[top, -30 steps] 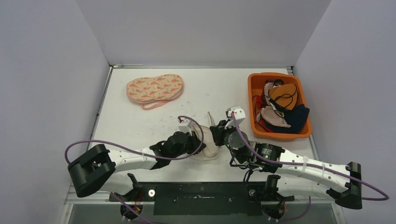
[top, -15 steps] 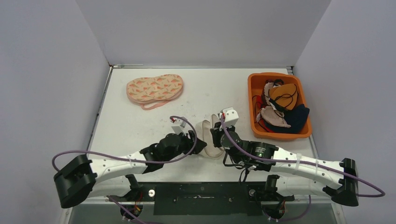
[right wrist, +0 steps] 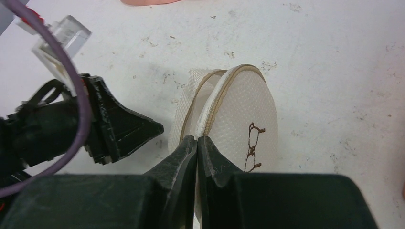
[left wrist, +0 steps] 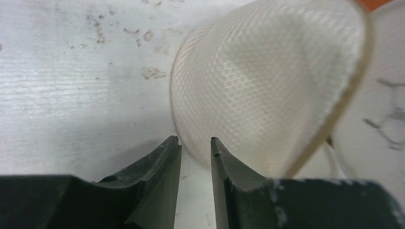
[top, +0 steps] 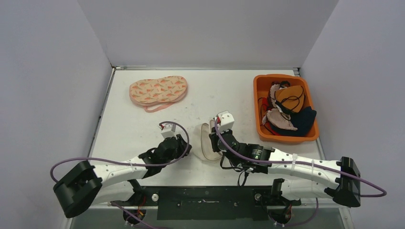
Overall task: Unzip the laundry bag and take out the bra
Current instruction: Close the laundry bag at the center of the board.
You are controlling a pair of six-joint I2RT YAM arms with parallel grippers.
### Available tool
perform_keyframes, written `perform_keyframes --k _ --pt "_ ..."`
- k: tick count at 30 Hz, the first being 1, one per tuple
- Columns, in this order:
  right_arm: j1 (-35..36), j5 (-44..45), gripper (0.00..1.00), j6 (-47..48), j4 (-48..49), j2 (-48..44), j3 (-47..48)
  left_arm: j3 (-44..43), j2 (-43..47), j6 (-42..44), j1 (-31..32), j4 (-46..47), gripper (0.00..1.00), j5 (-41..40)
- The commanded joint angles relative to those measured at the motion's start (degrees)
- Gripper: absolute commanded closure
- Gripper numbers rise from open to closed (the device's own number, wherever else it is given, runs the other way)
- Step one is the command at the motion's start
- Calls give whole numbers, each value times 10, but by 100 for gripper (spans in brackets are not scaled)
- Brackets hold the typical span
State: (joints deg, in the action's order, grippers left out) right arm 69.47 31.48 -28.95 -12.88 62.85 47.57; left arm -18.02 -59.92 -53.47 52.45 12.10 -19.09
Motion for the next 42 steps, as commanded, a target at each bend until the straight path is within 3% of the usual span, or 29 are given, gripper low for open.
perform_keyframes --k 1,10,21,28,36,42 --pt "1 -16 95 6 42 15 27 -2 -91 1 -16 90 75 21" --pt "0 -45 95 5 110 73 39 26 -170 -9 -8 200 89 55" --pt "-16 -78 95 -12 207 173 17 53 -181 -28 -1 236 91 53" --pt "-60 -137 94 -44 271 219 -35 86 -132 -44 3 221 90 31" --pt "-72 -182 72 -52 321 257 -51 95 -35 -45 10 139 85 5" --pt "-69 -212 42 -53 320 258 -53 88 58 -39 11 62 82 -8"
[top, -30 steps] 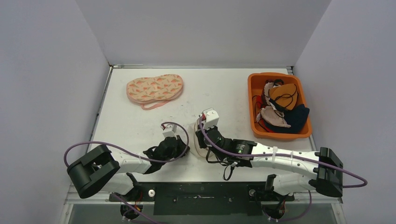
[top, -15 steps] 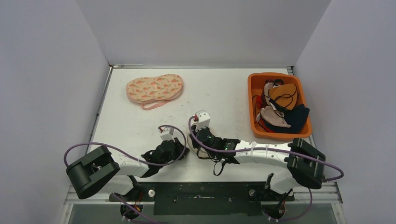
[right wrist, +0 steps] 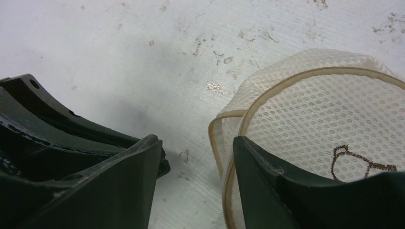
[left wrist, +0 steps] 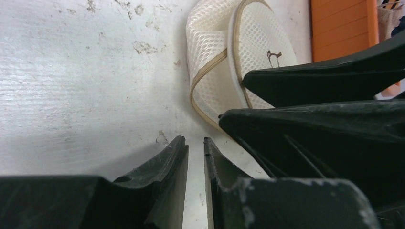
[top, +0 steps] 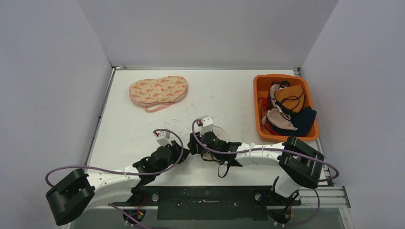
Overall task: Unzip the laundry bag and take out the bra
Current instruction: Close the laundry bag at the center of the board.
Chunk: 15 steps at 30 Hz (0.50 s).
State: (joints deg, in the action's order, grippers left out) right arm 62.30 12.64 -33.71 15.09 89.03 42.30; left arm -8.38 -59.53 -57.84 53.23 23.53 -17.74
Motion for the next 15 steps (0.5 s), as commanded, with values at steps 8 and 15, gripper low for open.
perform_keyframes --k 8,15 --pt "3 -3 22 -8 -27 -143 -9 -69 172 39 1 -175 73 -39" --pt "2 92 16 8 -146 -283 -6 -165 121 76 -1 -155 60 23"
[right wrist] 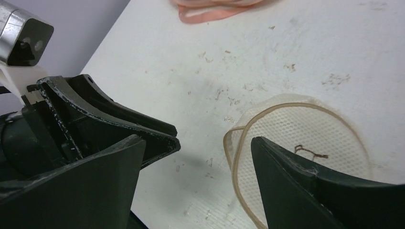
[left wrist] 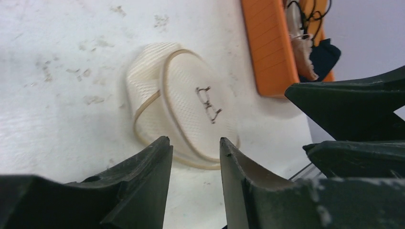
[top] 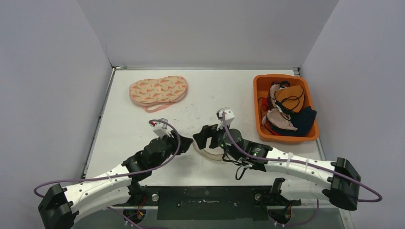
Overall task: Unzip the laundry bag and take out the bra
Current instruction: Close the laundry bag at the center of the board, then reset both arms
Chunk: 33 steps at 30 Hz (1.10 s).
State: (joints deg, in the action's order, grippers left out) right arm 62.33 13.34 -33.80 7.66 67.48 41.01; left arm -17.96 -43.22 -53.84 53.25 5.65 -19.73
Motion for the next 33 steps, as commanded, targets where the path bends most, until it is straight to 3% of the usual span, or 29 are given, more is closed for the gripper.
perform_keyframes --k 1,5,10,16,23,29,33 --pt "3 116 16 9 -94 -88 -4 -83 -69 39 0 42 60 62" --pt "1 182 18 -1 -113 -196 -74 -143 -188 49 16 107 61 123" --pt "2 203 18 -25 -159 -281 -121 -165 -295 61 24 141 64 109" --pt "3 206 19 -44 -194 -356 -155 -107 -353 31 -15 161 69 69" --pt "3 206 19 -44 -219 -386 -157 -59 -407 10 -38 208 69 89" --pt "3 212 18 -28 -243 -399 -130 -46 -350 10 -32 216 68 98" --pt "4 224 17 -17 -264 -410 -107 -61 -244 22 -27 145 57 94"
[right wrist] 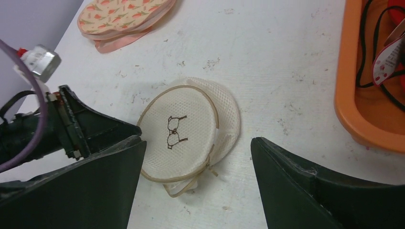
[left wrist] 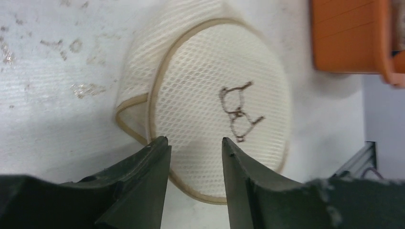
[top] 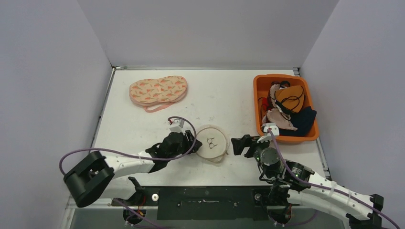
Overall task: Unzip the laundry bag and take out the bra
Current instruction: Reset both arms
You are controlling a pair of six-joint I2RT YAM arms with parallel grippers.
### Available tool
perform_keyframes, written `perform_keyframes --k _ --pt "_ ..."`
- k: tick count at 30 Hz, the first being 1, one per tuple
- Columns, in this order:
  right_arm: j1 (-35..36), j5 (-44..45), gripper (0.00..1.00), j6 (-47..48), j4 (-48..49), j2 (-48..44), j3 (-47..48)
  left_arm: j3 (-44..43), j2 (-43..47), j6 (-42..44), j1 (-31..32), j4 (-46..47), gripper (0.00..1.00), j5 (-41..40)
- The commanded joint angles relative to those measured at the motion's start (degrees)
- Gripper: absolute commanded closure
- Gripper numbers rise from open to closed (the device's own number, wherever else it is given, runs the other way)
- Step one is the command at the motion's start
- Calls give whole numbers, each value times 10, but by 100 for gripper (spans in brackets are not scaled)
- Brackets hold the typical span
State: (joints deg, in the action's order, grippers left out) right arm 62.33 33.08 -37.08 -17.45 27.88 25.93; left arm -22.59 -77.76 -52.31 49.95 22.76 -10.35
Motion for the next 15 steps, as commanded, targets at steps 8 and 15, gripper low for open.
perform_keyframes --k 8,15 --pt "3 47 14 39 -46 -38 83 -75 307 -7 12 -290 24 -105" --pt "4 53 12 39 -34 -45 75 -92 424 -17 11 -436 15 -195"
